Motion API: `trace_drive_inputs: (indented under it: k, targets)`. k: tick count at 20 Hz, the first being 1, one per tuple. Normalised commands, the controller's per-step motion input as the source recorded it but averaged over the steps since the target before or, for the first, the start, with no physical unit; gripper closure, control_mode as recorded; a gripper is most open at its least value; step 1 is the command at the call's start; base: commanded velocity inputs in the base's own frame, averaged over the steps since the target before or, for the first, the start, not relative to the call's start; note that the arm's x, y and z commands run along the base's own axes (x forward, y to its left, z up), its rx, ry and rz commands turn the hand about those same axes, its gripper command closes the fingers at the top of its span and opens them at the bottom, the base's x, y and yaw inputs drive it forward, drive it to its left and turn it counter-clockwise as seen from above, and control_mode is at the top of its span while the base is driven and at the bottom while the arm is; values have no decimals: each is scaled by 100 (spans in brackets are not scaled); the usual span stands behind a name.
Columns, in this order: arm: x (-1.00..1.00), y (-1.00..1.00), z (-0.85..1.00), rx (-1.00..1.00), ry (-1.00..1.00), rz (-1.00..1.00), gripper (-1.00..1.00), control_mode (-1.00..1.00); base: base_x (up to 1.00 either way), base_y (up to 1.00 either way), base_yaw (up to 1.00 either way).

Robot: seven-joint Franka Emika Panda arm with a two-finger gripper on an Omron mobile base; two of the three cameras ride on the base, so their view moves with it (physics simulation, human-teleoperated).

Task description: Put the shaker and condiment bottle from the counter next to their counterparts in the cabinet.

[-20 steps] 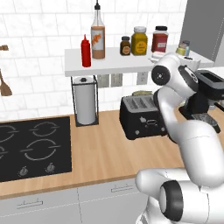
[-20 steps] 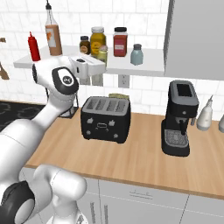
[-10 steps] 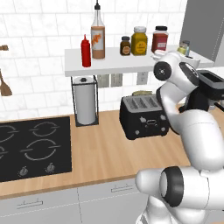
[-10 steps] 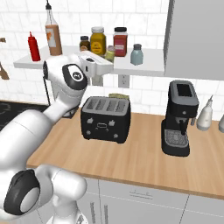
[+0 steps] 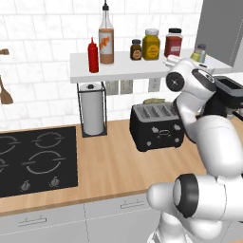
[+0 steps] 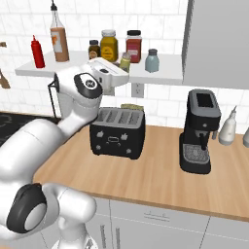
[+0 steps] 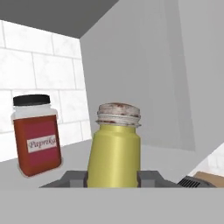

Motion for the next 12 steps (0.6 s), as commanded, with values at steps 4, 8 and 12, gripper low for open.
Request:
trace_drive_inputs:
  k: [4,8,12]
  targets:
    - [26,-1,-5,0,-2,0,100,-100,0,0,0]
    - [27,-8,0,0,0,0,100,-100,0,0,0]
    - [26,-15,0,0,0,0,100,-100,0,0,0]
